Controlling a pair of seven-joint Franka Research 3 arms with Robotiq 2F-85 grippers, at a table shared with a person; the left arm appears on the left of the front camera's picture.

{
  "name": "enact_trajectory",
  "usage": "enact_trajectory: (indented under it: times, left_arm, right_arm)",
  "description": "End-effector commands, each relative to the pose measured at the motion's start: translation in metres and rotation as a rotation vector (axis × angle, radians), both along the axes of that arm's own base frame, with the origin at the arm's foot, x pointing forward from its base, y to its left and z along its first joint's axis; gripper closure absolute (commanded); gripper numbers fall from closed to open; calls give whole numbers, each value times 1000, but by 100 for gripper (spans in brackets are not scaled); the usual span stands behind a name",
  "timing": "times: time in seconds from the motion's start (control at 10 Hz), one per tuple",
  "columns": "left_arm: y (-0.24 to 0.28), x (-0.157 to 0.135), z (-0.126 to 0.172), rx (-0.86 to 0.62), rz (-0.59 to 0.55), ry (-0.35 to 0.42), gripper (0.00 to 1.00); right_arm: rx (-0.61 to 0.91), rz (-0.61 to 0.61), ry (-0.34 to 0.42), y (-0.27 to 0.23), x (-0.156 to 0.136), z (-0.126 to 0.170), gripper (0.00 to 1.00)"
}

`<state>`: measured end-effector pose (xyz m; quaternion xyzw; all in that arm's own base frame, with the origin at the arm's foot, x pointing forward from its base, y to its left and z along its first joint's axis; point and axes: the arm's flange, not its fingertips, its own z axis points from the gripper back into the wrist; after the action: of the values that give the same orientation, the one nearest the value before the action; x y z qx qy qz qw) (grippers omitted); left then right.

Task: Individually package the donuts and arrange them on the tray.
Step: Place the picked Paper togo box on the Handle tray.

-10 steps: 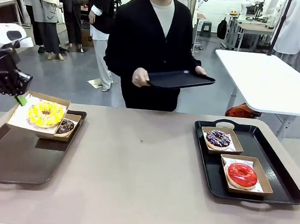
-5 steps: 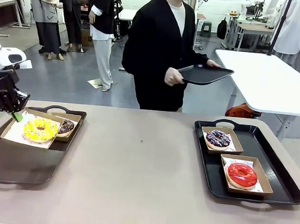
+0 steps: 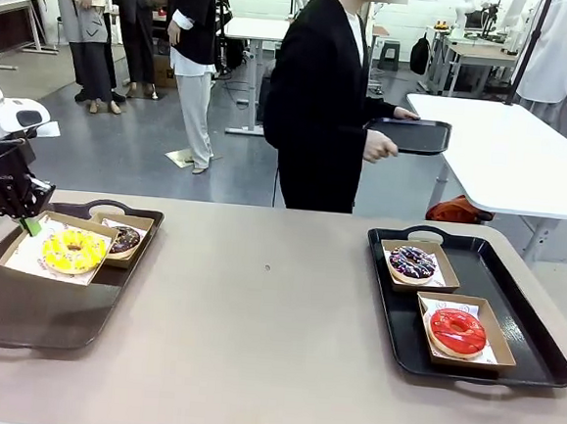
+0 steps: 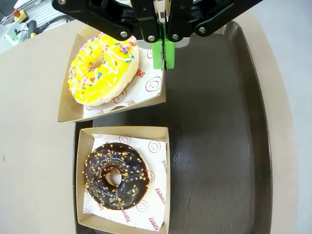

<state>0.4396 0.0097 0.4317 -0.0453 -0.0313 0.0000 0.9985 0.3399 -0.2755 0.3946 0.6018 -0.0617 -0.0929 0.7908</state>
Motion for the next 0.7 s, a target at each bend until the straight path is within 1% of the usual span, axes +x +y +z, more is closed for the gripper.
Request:
enact_trajectory:
  times: [0.0,0.3,0.6]
  left_arm:
    - [-2,-1,4,-9,1,-5,99]
    - [0,0,1,0,0,-3,99]
    - [32,5,-20,-18,-69,59,99]
  right_arm:
    - [0,16,-11,-3,-2,1,0]
    - [0,16,-11,-3,-2,1,0]
    - [0,16,-11,-3,-2,1,0]
